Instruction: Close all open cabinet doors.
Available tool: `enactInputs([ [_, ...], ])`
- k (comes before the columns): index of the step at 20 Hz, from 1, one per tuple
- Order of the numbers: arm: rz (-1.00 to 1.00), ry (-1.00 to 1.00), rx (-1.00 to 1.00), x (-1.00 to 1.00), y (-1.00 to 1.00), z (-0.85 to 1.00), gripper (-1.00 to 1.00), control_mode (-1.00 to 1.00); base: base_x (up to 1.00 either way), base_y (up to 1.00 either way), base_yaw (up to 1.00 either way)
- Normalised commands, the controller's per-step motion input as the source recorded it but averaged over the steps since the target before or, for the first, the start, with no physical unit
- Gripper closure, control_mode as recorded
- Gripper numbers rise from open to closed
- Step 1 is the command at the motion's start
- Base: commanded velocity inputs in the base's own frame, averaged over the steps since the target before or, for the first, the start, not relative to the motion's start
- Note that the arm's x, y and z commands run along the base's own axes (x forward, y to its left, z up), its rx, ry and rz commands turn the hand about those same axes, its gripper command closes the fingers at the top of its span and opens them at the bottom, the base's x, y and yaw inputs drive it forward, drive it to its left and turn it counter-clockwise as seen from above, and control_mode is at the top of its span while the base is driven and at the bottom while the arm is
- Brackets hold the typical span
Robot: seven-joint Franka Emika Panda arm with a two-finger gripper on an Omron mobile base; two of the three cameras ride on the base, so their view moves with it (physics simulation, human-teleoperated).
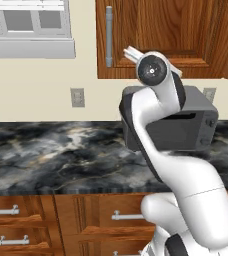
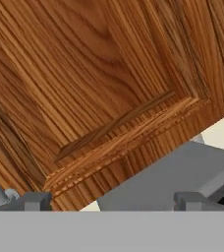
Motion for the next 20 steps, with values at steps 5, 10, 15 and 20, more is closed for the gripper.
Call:
enactInputs([
  [5, 0.05, 0.36, 0.0, -0.19, 0.0, 0.03, -1.0, -1.0, 0.0, 0.0, 0.0],
  [10, 0.1, 0.3, 0.0, 0.0, 0.0, -0.03, -1.0, -1.0, 0.0, 0.0, 0.0],
  [15, 0.07, 0.05, 0.0, 0.0, 0.0, -0.13, -1.0, -1.0, 0.0, 0.0, 0.0],
  [20, 0.0, -0.01, 0.01, -0.35, 0.0, -0.03, -1.0, -1.0, 0.0, 0.0, 0.0],
])
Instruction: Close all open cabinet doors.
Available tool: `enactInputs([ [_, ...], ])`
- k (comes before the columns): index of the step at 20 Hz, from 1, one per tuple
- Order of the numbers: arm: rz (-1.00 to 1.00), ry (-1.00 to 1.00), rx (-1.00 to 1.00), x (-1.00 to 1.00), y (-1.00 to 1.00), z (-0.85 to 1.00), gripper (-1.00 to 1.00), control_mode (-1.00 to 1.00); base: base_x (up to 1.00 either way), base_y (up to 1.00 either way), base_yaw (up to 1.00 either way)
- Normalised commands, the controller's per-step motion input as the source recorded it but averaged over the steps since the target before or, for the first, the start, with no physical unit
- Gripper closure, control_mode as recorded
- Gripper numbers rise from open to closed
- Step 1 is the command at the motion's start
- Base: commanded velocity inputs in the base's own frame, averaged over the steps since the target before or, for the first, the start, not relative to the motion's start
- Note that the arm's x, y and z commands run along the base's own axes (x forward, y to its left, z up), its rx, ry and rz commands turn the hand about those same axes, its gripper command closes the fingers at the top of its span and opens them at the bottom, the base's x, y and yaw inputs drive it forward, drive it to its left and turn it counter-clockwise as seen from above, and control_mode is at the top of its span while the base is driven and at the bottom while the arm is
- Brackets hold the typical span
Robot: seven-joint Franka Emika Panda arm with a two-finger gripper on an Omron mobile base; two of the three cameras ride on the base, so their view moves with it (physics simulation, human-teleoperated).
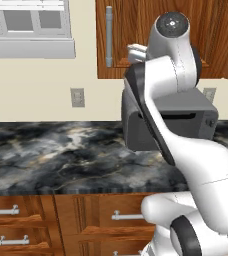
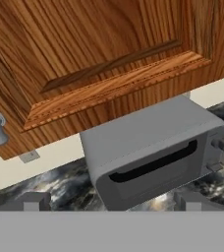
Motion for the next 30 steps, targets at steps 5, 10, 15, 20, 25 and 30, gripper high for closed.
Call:
enactInputs([
  [5, 0.0, -0.08, 0.02, -0.72, 0.0, 0.0, -1.0, -1.0, 0.0, 0.0, 0.0],
  [10, 0.0, -0.11, 0.0, -0.77, 0.0, 0.0, -1.0, -1.0, 0.0, 0.0, 0.0],
  [15, 0.0, -0.02, 0.0, -0.45, 0.0, -0.05, -1.0, -1.0, 0.0, 0.0, 0.0],
  [20, 0.0, 0.0, 0.01, -0.3, -0.01, -0.16, -1.0, -1.0, 0.0, 0.0, 0.0],
  [25, 0.0, 0.02, 0.01, -0.25, 0.0, -0.02, -1.0, -1.0, 0.0, 0.0, 0.0],
  [30, 0.01, 0.02, 0.0, -0.04, 0.0, 0.0, -1.0, -1.0, 0.0, 0.0, 0.0],
])
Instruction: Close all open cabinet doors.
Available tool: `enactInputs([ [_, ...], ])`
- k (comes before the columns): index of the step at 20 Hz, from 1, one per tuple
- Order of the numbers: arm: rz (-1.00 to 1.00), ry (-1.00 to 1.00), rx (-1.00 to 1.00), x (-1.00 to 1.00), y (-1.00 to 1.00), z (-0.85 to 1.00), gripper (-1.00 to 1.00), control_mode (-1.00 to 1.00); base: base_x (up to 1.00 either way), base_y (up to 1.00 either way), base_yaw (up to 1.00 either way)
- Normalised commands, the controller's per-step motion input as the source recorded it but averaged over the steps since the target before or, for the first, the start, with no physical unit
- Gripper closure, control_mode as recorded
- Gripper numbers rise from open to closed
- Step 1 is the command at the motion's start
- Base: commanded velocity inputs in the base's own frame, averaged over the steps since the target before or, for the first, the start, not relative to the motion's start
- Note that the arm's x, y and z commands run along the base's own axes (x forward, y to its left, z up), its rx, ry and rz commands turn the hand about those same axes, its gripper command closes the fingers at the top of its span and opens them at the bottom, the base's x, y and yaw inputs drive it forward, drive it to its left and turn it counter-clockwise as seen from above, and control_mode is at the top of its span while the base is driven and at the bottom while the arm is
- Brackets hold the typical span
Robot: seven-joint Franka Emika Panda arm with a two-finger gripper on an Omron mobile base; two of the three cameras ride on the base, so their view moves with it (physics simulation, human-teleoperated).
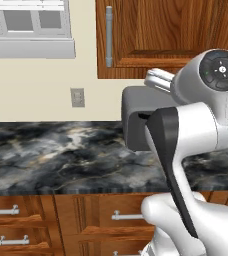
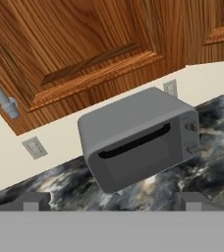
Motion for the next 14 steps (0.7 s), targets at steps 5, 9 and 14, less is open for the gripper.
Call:
enactInputs([
  [5, 0.03, 0.0, 0.0, -0.15, 0.0, 0.0, -1.0, -1.0, 0.0, 0.0, 0.0],
  [9, 0.02, 0.0, 0.0, -0.06, 0.0, 0.0, -1.0, -1.0, 0.0, 0.0, 0.0],
  [14, 0.0, 0.0, 0.0, -0.13, 0.0, 0.0, -1.0, -1.0, 0.0, 0.0, 0.0],
])
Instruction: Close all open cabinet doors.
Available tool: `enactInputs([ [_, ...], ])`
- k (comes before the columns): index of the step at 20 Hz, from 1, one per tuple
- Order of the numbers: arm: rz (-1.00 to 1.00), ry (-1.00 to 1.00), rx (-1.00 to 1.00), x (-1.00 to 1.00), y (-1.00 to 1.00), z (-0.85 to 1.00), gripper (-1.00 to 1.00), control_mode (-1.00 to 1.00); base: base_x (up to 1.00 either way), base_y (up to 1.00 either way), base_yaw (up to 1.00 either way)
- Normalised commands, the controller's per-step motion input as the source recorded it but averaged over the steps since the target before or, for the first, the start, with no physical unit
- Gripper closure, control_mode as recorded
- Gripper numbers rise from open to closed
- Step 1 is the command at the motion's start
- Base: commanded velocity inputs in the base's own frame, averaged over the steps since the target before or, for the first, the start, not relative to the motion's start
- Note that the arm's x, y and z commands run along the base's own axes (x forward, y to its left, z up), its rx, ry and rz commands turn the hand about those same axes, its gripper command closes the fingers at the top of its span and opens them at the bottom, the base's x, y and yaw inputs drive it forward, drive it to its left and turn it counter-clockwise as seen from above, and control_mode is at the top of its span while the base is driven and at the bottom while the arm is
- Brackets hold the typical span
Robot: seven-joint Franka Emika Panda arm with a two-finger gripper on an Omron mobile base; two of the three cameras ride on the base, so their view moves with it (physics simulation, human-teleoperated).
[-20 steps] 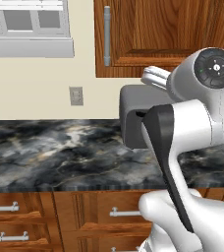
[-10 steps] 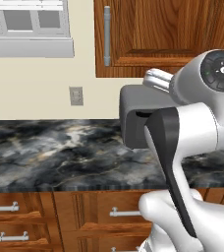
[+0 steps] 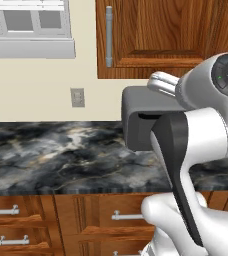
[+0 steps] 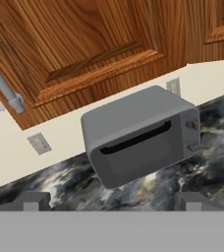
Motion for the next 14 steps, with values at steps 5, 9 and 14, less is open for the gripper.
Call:
enactInputs([
  [5, 0.01, 0.0, 0.0, -0.14, 0.0, 0.0, -1.0, -1.0, 0.0, 0.0, 0.0],
  [9, 0.03, 0.0, 0.0, -0.3, 0.0, 0.0, -1.0, -1.0, 0.0, 0.0, 0.0],
  [14, 0.01, 0.0, 0.0, -0.03, 0.0, 0.0, -1.0, -1.0, 0.0, 0.0, 0.0],
])
